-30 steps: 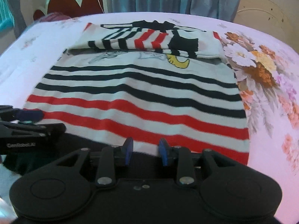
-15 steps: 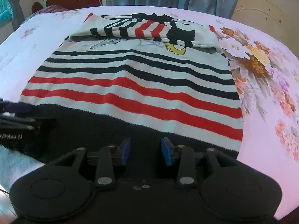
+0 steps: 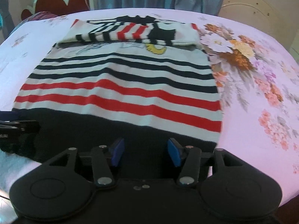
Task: Fold small clothes
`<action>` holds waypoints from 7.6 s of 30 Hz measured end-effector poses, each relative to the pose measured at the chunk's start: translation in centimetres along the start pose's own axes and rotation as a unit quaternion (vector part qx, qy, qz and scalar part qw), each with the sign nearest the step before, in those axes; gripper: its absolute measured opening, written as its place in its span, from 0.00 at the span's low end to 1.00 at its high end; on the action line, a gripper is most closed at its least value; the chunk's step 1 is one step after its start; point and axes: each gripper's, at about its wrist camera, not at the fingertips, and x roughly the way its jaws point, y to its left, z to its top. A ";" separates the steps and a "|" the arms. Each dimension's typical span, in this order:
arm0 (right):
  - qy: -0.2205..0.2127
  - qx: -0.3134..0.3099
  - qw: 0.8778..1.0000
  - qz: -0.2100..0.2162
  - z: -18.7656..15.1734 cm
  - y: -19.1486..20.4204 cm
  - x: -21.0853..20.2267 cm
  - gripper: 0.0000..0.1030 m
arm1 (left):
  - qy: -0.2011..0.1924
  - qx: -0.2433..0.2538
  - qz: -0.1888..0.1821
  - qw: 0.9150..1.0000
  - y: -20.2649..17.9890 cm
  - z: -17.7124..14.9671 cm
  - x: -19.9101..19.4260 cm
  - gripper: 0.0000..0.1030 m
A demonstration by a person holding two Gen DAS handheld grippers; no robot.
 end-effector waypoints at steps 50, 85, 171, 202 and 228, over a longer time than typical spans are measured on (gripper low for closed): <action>0.004 0.118 0.993 0.029 0.7 -4.8 -1.2 0.10 | -0.056 -0.028 -0.099 0.993 3.1 3.1 -2.4 0.12; -0.065 0.171 0.980 0.080 27.3 -10.8 13.8 0.10 | -0.096 -0.106 -0.012 0.990 4.6 28.8 13.9 0.11; -0.072 -0.011 0.997 0.029 26.3 -7.2 20.7 0.21 | -0.064 0.003 0.060 0.996 -0.4 27.3 20.2 0.76; -0.075 -0.047 0.995 0.047 20.3 -2.2 15.5 0.30 | -0.060 -0.006 0.077 0.995 0.6 21.4 14.7 0.76; -0.093 -0.029 0.992 0.074 19.0 -0.2 10.6 0.38 | -0.030 -0.033 0.079 0.996 0.8 19.8 9.4 0.77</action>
